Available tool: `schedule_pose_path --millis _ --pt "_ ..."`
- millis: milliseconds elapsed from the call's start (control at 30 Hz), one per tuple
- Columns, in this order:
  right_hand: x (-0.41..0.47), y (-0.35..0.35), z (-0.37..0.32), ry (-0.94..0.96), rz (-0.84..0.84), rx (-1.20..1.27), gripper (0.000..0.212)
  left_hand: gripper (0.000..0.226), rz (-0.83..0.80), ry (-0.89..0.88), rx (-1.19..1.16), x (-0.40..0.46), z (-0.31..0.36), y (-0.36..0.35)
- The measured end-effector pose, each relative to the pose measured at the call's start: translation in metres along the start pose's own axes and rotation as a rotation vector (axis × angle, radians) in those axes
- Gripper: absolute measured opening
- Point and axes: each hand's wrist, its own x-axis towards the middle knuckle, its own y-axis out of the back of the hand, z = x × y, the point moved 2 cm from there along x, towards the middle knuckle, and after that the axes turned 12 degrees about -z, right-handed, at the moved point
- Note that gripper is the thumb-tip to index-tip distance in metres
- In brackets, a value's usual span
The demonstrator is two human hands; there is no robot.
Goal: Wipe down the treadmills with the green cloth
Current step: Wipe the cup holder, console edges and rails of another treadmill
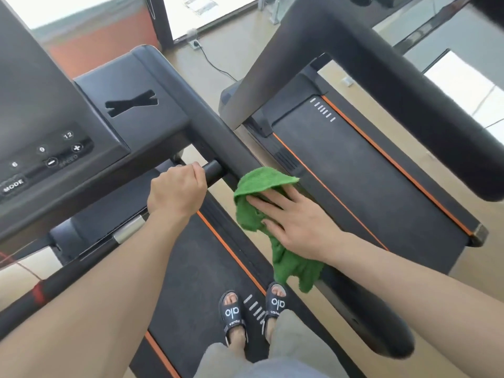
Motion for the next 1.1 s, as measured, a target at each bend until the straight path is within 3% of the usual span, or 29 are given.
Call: schedule_pose_path --millis 300,433,533,633,767,833,933,1000,1100 --pt "0.072 0.019 0.031 -0.361 -0.280 1.371 0.051 0.049 0.122 -0.004 0.038 0.009 -0.002 -0.008" --pt "0.023 -0.017 0.050 -0.459 -0.354 1.573 0.048 0.045 0.153 0.002 0.159 0.010 0.000 -0.012" --pt "-0.053 -0.066 0.069 -0.561 -0.456 1.395 0.026 0.048 0.215 0.091 0.225 0.005 0.009 -0.012" --pt "-0.115 -0.112 0.086 -0.714 -0.523 1.327 0.019 0.051 0.265 0.242 0.040 -0.024 0.051 -0.023" --pt "-0.166 -0.117 0.087 -0.731 -0.561 1.456 0.020 0.048 0.335 0.195 -0.471 -0.115 0.138 -0.069" --pt "-0.182 -0.141 0.092 -0.693 -0.571 1.506 0.024 0.045 0.237 0.276 -0.830 -0.154 0.173 -0.095" --pt "-0.200 -0.236 0.133 -0.586 -0.441 1.436 0.056 0.045 0.122 0.487 -1.252 -0.168 0.215 -0.123" --pt "-0.220 -0.205 0.109 -0.532 -0.357 1.403 0.027 0.049 0.197 0.531 -1.232 -0.164 0.231 -0.127" --pt "-0.246 -0.096 0.045 -0.441 -0.111 1.091 0.036 0.048 0.314 0.555 -1.163 -0.163 0.240 -0.130"
